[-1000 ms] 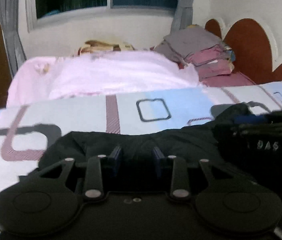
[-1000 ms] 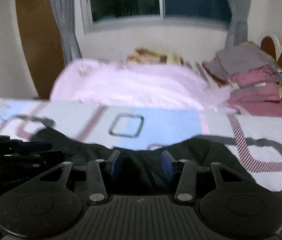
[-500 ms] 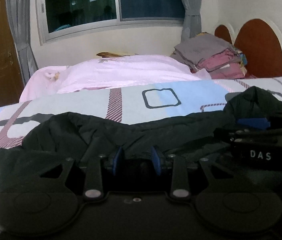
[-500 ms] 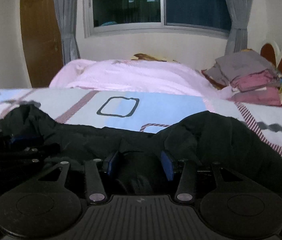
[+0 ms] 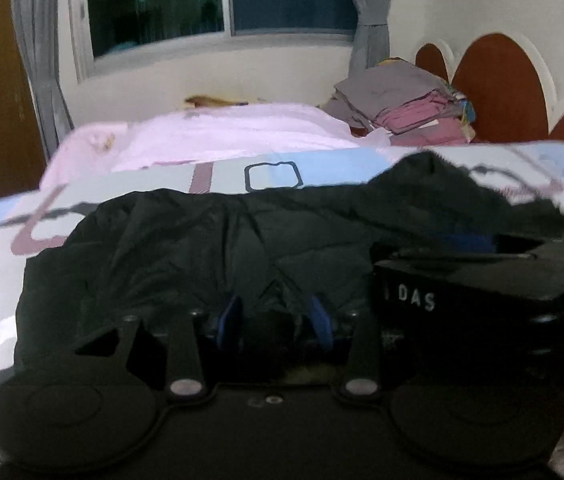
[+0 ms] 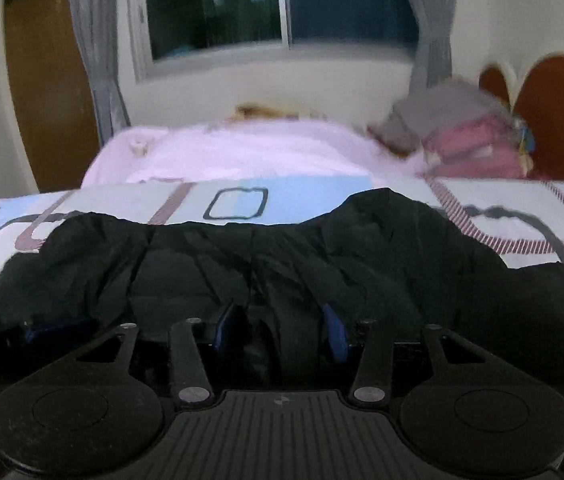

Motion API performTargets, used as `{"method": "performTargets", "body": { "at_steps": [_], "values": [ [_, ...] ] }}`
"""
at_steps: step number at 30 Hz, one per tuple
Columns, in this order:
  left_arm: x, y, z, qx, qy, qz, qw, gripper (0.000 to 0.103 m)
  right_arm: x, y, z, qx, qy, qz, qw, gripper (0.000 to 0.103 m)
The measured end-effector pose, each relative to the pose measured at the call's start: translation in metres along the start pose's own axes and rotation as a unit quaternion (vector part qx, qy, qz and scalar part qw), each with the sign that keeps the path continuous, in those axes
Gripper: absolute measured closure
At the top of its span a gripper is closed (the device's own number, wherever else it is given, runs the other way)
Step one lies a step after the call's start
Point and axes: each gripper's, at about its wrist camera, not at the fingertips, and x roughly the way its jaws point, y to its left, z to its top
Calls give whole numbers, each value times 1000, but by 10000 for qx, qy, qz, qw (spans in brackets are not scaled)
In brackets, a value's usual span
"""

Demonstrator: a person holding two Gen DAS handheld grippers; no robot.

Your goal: Fold large clothes

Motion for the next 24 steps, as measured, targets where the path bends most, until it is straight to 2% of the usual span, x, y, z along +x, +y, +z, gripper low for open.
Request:
{"method": "performTargets", "body": {
  "at_steps": [3, 6, 7, 8, 9, 10, 11, 13, 17, 19, 24],
  "values": [
    [7, -11, -7, 284, -80, 216, 9993, 62, 7, 5, -5, -196, -40, -114, 9997, 52],
    [-2, -6, -1, 306, 18, 88, 9995, 59, 3, 5, 7, -337, 293, -32, 9990, 51],
    [-12, -3, 1, 346, 62, 100, 9993, 45, -9, 1, 13, -286, 371, -4, 9989, 49],
    [-29, 2, 1, 360, 44, 222, 9991, 17, -31, -10, 15, -99, 259, 6, 9996, 43],
    [-45, 9, -2, 350, -66, 282, 9990, 4, -57, -20, 16, 44, 30, 11, 10000, 13],
    [-64, 17, -8, 354, -259, 297, 9986, 0, -81, -30, 15, 102, -131, 107, 9998, 0],
    [-83, 25, -15, 367, -392, 296, 9981, 0, -104, -39, 13, 148, -167, 281, 9994, 0],
    [-111, 36, -32, 480, -374, 210, 9979, 0, -139, -59, 5, 253, -133, 418, 9987, 0],
    [-145, 47, -59, 566, -49, 278, 9980, 3, -189, -96, -18, 749, 143, 368, 9964, 1],
    [-165, 49, -69, 480, -36, 308, 9984, 3, -211, -104, -31, 778, 172, 256, 9965, 1],
    [-221, 42, -102, 407, -68, 561, 9976, 3, -271, -115, -67, 784, 121, 387, 9961, 1]
  ]
}}
